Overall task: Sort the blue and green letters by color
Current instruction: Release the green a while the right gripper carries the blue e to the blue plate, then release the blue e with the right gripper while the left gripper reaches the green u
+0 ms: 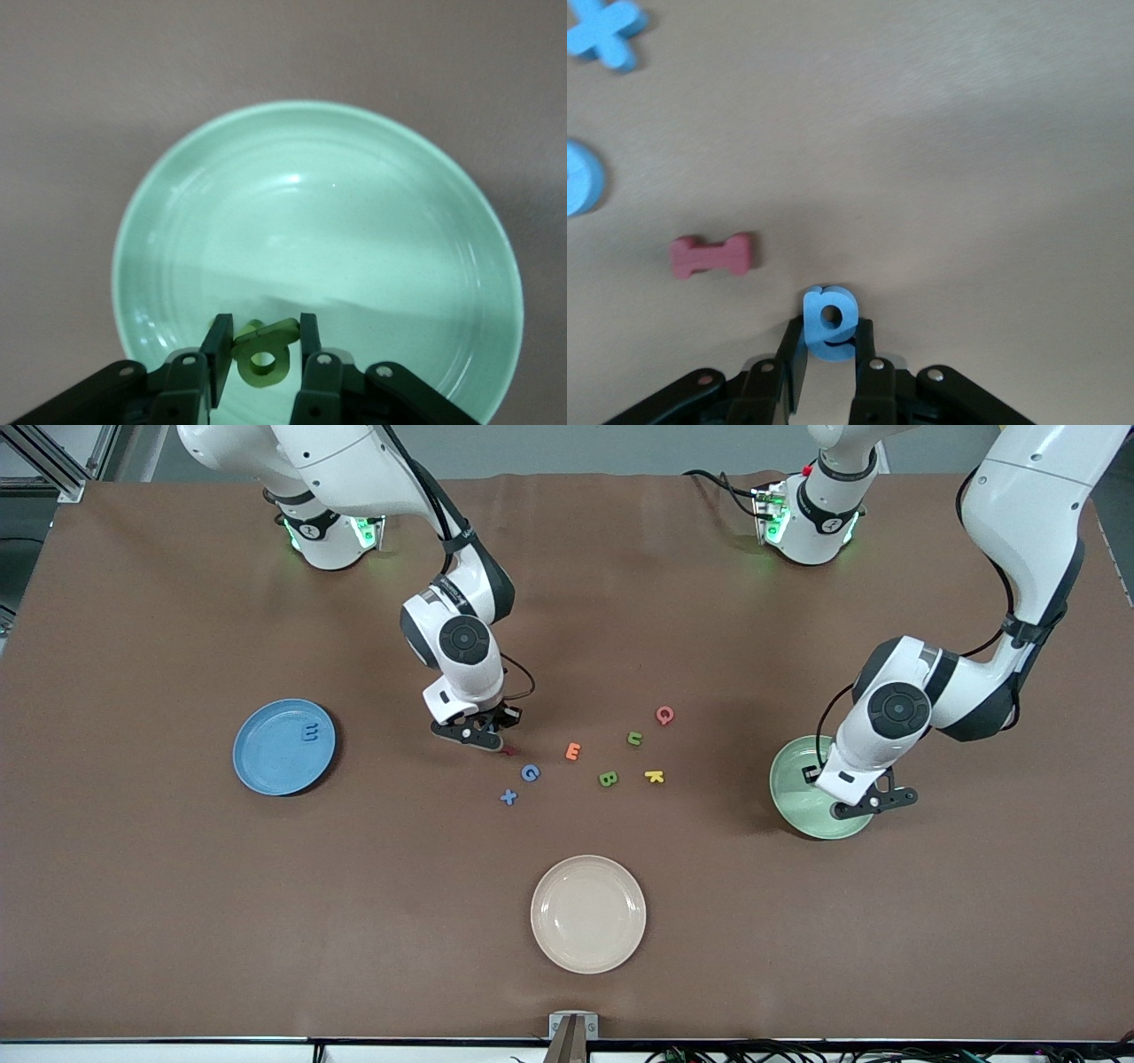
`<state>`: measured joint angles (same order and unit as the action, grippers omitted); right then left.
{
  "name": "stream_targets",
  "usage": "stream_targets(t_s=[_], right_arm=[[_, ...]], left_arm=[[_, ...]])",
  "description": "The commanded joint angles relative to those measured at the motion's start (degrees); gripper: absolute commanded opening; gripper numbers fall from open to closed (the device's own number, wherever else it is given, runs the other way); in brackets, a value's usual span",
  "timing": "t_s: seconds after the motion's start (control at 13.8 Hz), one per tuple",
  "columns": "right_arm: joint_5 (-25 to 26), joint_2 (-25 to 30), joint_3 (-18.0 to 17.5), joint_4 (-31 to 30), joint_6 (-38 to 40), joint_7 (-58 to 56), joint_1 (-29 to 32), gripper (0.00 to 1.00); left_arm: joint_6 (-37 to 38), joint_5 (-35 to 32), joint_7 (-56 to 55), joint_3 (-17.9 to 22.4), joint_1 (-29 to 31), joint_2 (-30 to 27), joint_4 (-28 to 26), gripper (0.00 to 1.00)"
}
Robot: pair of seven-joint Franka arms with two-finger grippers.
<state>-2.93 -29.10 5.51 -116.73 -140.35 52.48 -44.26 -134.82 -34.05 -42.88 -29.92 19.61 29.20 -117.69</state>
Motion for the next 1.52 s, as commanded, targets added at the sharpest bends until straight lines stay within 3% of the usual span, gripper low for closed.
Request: stream_targets(t_s=[0.0, 0.07, 0.14, 0.22, 0.51, 0.72, 1.16, 1.23, 1.3, 1.37, 1.45], right_arm=[[0.5, 6.1, -0.1, -1.1, 7.0, -5.1, 4.3, 0.0], [0.5, 8.0, -0.1, -1.5, 9.8, -8.6, 6.4, 0.0], [0.6, 10.4, -0.1, -2.8, 11.1, -12.1, 8.9, 0.0], [1.3, 13.1, -0.1, -5.2, 11.3, -16.6, 11.2, 0.0], [3.0, 22.1, -0.1, -13.8, 11.2, -39.1, 25.1, 0.0], [3.4, 23.1, -0.2, -15.8, 10.5, -53.6, 35.0, 0.01], [3.4, 22.5, -0.3, -21.0, 2.5, -64.3, 43.2, 0.03], [3.3, 22.2, -0.4, -21.0, 2.4, -65.0, 44.5, 0.19], [3.3, 22.2, -0.4, -21.2, 2.4, -65.0, 44.9, 0.54], [3.2, 22.2, -0.4, -21.4, 2.3, -65.0, 45.0, 1.0], [2.9, 22.2, -0.4, -21.8, 2.3, -64.9, 45.1, 1.0]], left_arm=[[-0.7, 0.7, 0.3, -0.6, 0.6, 0.0, -1.0, 0.19], [-0.6, 0.7, 0.3, -0.6, 0.6, 0.0, -0.7, 0.44], [-0.7, 0.7, 0.3, -0.6, 0.6, -0.2, -0.6, 0.84], [-0.5, 0.7, 0.4, -0.7, 0.6, -0.7, -0.2, 1.0], [0.0, 1.0, -2.4, -7.1, 0.4, -3.0, 0.4, 1.0], [0.0, 1.1, -13.4, -11.9, -1.6, -2.2, 0.4, 1.0], [-1.1, 0.7, -36.9, -12.3, -13.0, 3.1, 2.4, 0.97], [-1.1, 0.1, -42.7, -12.3, -15.3, 4.6, 3.2, 0.95], [-1.1, 0.1, -49.1, -12.0, -18.0, 5.7, 4.4, 0.92], [-1.1, 0.1, -55.7, -11.5, -20.3, 6.7, 5.5, 0.9], [-1.1, -0.1, -61.6, -10.3, -21.9, 7.7, 7.4, 0.9]])
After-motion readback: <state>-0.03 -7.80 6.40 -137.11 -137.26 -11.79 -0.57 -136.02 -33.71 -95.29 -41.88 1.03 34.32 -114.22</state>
